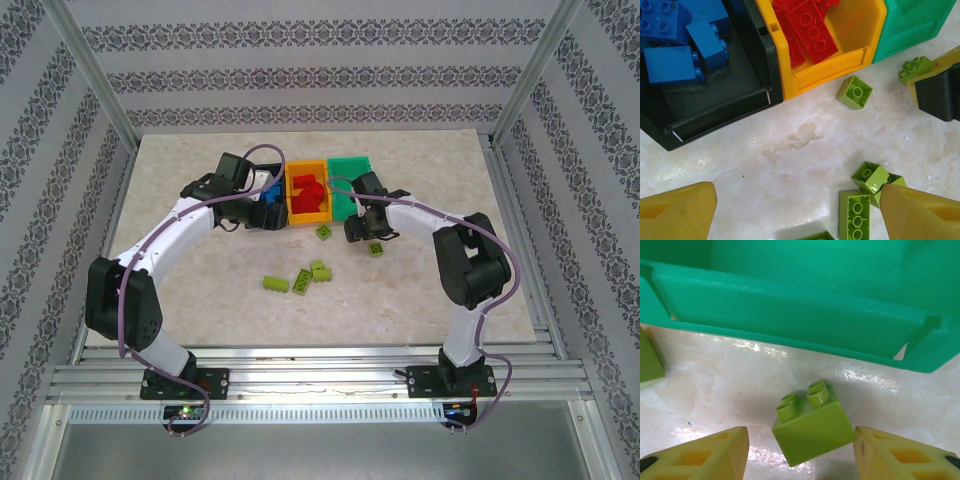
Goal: Sort the legos into containers by color
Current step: Pick up the lego from the center of the table.
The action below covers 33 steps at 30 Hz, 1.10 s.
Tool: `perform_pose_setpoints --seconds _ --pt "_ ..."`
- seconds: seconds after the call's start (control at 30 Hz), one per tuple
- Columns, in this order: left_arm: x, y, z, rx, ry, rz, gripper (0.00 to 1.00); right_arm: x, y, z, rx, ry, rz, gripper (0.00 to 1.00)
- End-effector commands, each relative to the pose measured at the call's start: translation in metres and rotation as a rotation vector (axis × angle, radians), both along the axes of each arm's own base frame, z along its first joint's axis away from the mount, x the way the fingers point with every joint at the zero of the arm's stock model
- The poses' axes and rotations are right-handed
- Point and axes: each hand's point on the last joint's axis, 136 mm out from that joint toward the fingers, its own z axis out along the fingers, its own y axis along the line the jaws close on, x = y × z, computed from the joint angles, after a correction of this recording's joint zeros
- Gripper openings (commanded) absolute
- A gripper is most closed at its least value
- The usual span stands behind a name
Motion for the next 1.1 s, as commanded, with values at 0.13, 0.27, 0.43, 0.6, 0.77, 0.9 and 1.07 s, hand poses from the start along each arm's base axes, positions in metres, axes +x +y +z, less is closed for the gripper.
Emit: perform_pose_setpoints --seconds 0.13,0.27,0.43,0.6,0.77,0.9,1.07 --pt "0.002 0.01 0.01 0.023 -0.02 0.004 0.85 0.007 -0.007 -0.009 -0.07 0.021 0.023 0.59" --pt "0.0 0.008 0.009 0.019 -0.014 0.0 0.85 0.01 -0.005 -0.014 -0.079 0.024 0.038 0.58" --pt "0.001 0.006 0.009 0.009 -0.011 -0.003 0.85 0.008 0.001 -0.015 -0.068 0.015 0.059 0.46" --pt "0.001 0.006 0.01 0.009 -0.012 -0.002 0.85 0.003 0.007 0.0 -0.055 -0.014 0.077 0.38" --pt "0.001 0.007 0.01 0.01 -0.014 -0.002 0.85 0.005 0.018 0.047 0.013 -0.107 0.086 0.38" --pt "0.001 0.005 0.007 0.004 -0.002 -0.005 0.85 0.02 0.026 0.083 0.088 -0.179 0.078 0.39" --pt "0.001 0.004 0.006 -0.002 0.005 -0.009 0.85 0.054 0.029 0.102 0.128 -0.206 0.052 0.4"
